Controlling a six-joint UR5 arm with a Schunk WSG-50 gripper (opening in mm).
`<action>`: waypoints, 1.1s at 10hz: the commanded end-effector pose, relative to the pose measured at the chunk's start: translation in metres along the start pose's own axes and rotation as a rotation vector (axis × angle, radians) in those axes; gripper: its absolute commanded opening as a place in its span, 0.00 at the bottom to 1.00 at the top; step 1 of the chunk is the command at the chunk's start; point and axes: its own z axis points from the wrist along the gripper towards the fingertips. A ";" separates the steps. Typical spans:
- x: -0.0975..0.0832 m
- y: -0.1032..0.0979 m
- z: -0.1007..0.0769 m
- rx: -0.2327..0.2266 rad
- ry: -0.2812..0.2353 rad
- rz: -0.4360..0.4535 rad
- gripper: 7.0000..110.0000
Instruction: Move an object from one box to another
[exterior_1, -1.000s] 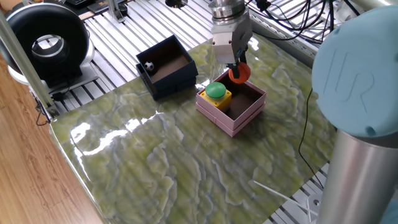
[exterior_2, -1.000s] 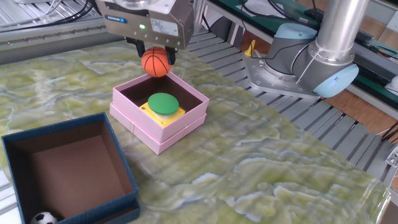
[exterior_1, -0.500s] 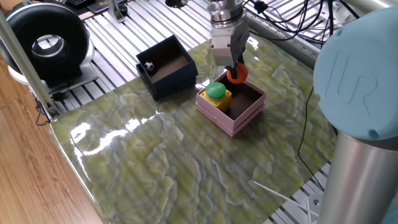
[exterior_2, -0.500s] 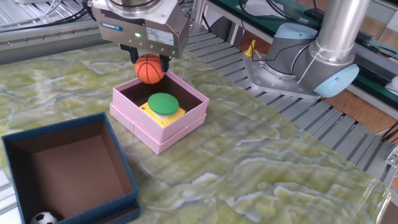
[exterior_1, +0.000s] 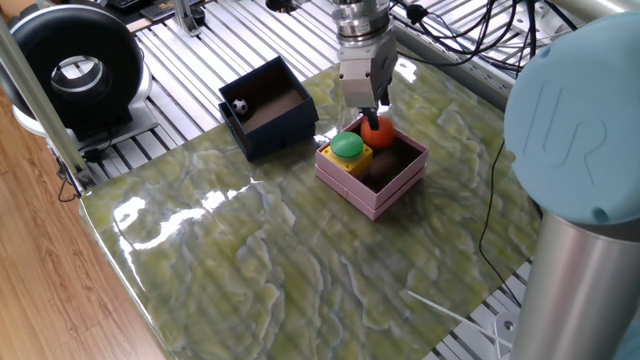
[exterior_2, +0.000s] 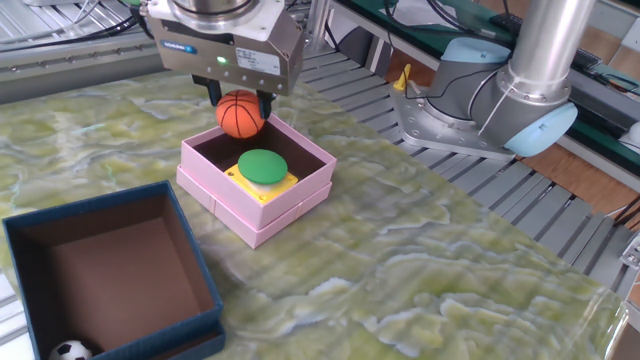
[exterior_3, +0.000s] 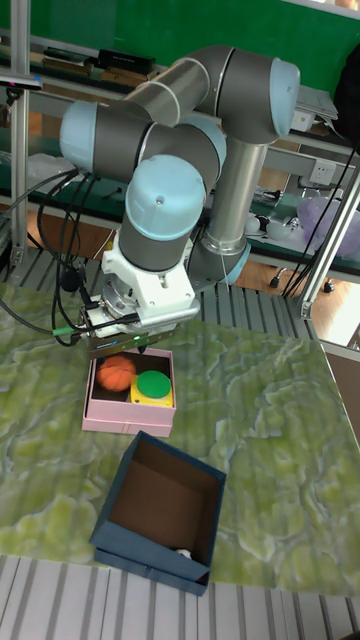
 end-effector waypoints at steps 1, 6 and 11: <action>-0.006 0.011 -0.002 -0.046 -0.027 -0.010 0.57; -0.003 0.014 -0.012 -0.042 -0.028 -0.001 0.79; -0.070 0.013 -0.069 0.000 -0.189 0.142 0.36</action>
